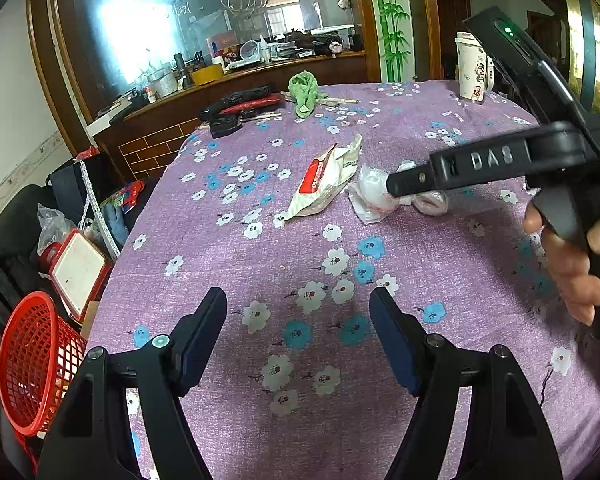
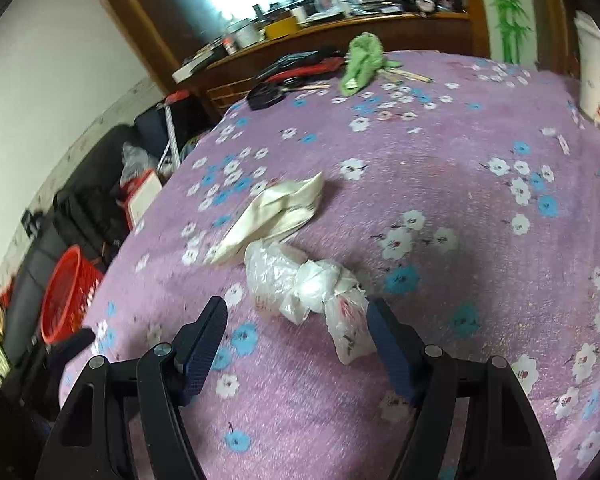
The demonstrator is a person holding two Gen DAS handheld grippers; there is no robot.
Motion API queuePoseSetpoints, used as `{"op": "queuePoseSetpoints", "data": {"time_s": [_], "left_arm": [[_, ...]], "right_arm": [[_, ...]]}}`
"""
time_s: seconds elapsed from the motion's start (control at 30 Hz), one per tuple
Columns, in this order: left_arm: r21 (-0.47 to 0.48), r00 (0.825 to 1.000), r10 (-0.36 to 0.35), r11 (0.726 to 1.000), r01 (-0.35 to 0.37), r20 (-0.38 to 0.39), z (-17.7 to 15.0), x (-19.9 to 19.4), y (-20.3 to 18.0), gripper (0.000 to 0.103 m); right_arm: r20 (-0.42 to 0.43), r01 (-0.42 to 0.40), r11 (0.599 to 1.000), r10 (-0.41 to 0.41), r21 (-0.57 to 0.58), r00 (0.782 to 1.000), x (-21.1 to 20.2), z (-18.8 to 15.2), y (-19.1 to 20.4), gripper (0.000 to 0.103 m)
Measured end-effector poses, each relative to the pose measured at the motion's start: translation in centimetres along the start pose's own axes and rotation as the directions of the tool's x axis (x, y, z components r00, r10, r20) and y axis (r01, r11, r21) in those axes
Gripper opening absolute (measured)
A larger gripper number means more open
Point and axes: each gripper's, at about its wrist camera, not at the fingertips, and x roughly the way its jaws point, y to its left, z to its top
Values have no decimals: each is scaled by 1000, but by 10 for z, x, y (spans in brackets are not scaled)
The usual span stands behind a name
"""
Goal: Collect trash
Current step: 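Grasp the white plastic bag with the right tool while the left tool grasps the red-and-white snack bag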
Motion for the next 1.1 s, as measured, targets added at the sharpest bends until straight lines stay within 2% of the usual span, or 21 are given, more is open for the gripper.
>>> {"op": "queuePoseSetpoints", "data": {"time_s": [0.13, 0.27, 0.3, 0.33, 0.4, 0.67, 0.8, 0.93, 1.03, 1.1], "left_arm": [[1, 1000, -2, 1000, 2, -3, 0, 1, 1, 73], [-23, 1000, -25, 999, 25, -13, 4, 1, 9, 73], [-31, 999, -29, 999, 29, -16, 4, 1, 12, 73], [-41, 999, -38, 998, 37, -21, 6, 1, 15, 73], [-56, 998, -49, 997, 48, -30, 10, 2, 21, 73], [-41, 998, -61, 997, 60, -18, 32, 0, 21, 73], [-31, 996, -86, 996, 85, -20, 48, 11, 15, 73], [10, 995, -86, 996, 87, -56, 65, 47, -1, 73], [28, 992, -61, 998, 64, -109, 75, 81, -12, 73], [39, 994, -20, 999, 24, -105, 81, 98, -18, 73]], "right_arm": [[-13, 74, 991, -76, -112, 997, 8, -3, 13, 77], [-6, 182, 965, -186, -191, 982, 20, -8, 18, 75], [-6, 204, 961, -209, -186, 978, 22, -9, 17, 63], [-5, 217, 959, -221, -182, 975, 22, -10, 15, 45], [-17, 204, 966, -209, -159, 978, 21, -10, 11, 30], [3, 173, 983, -173, -60, 985, -5, -19, 7, 29], [0, 148, 988, -148, 34, 989, -16, -25, -1, 29], [15, 141, 983, -144, 117, 989, -24, -31, -13, 30], [36, 134, 981, -140, 144, 989, -31, -33, -20, 30], [50, 128, 980, -137, 154, 989, -34, -35, -23, 30]]}}
